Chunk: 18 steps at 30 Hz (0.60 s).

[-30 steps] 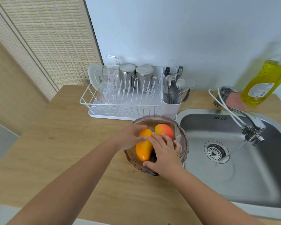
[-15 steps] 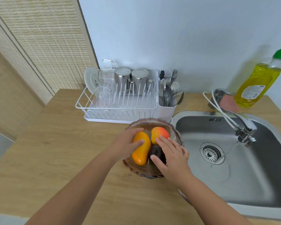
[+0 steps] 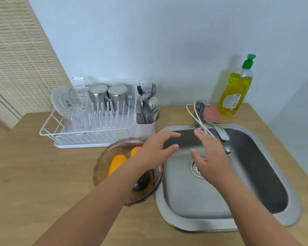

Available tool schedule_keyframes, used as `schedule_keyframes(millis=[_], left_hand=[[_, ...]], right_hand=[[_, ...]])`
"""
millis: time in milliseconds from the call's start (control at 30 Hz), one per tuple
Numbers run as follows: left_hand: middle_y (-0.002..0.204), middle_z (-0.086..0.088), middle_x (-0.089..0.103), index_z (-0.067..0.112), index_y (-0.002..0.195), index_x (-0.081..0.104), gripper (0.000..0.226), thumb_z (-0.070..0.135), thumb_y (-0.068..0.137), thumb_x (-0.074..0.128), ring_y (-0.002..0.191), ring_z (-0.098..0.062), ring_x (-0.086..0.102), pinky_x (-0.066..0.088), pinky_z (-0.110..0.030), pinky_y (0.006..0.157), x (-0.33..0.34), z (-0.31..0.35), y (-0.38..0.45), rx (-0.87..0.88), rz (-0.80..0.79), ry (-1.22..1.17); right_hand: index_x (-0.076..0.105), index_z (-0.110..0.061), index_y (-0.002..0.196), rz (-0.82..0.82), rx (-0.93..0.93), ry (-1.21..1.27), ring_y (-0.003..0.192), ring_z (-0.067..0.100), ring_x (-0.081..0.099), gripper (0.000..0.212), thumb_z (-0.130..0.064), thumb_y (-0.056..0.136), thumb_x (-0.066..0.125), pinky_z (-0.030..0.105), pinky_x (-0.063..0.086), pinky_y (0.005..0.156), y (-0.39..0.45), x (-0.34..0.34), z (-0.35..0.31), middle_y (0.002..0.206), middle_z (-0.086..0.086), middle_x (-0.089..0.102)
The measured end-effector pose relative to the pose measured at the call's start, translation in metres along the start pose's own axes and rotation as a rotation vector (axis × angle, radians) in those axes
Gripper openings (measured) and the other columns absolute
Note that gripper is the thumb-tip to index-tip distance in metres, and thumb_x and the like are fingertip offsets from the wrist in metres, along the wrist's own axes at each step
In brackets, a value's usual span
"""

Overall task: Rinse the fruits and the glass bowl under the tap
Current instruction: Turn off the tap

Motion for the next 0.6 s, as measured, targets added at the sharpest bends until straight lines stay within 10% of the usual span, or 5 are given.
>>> schedule_keyframes(millis=[233, 400, 533, 600], left_hand=[[0.119, 0.013, 0.064, 0.035, 0.13, 0.062, 0.031, 0.031, 0.099, 0.06, 0.118, -0.006, 0.056, 0.045, -0.029, 0.1, 0.038, 0.04, 0.075, -0.095, -0.007, -0.16], [0.128, 0.0, 0.065, 0.02, 0.134, 0.062, 0.032, 0.024, 0.103, 0.055, 0.121, -0.015, 0.058, 0.041, -0.026, 0.1, 0.055, 0.052, 0.134, -0.164, 0.068, -0.279], [0.135, -0.005, 0.061, 0.012, 0.14, 0.057, 0.037, 0.022, 0.105, 0.051, 0.118, -0.01, 0.053, 0.039, -0.01, 0.086, 0.066, 0.053, 0.17, -0.223, 0.108, -0.292], [0.14, -0.007, 0.06, 0.012, 0.141, 0.058, 0.038, 0.022, 0.105, 0.052, 0.127, -0.015, 0.053, 0.039, -0.02, 0.102, 0.073, 0.051, 0.185, -0.246, 0.124, -0.277]], right_hand=[[0.061, -0.012, 0.13, 0.147, -0.041, 0.014, 0.12, 0.02, 0.052, 0.043, -0.012, 0.087, 0.057, 0.003, 0.022, 0.102, 0.012, -0.06, 0.058, 0.13, 0.001, 0.062], [0.056, -0.022, 0.136, -0.122, -0.062, 0.028, 0.13, 0.012, 0.046, 0.045, -0.03, 0.093, 0.048, 0.028, 0.033, 0.111, 0.032, -0.067, 0.088, 0.139, -0.006, 0.056], [0.054, -0.025, 0.138, -0.235, -0.097, 0.096, 0.134, -0.001, 0.034, 0.046, -0.036, 0.094, 0.044, 0.008, 0.017, 0.109, 0.042, -0.065, 0.099, 0.144, -0.018, 0.043], [0.052, -0.027, 0.139, -0.266, -0.112, 0.118, 0.135, -0.005, 0.03, 0.048, -0.038, 0.094, 0.043, 0.005, 0.013, 0.108, 0.044, -0.066, 0.102, 0.143, -0.023, 0.038]])
Point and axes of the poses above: each hand's wrist, its own y-axis towards the middle knuckle, its own x-axis out of the palm, z = x × y, the point moved 2 cm from there along y, towards the middle knuckle
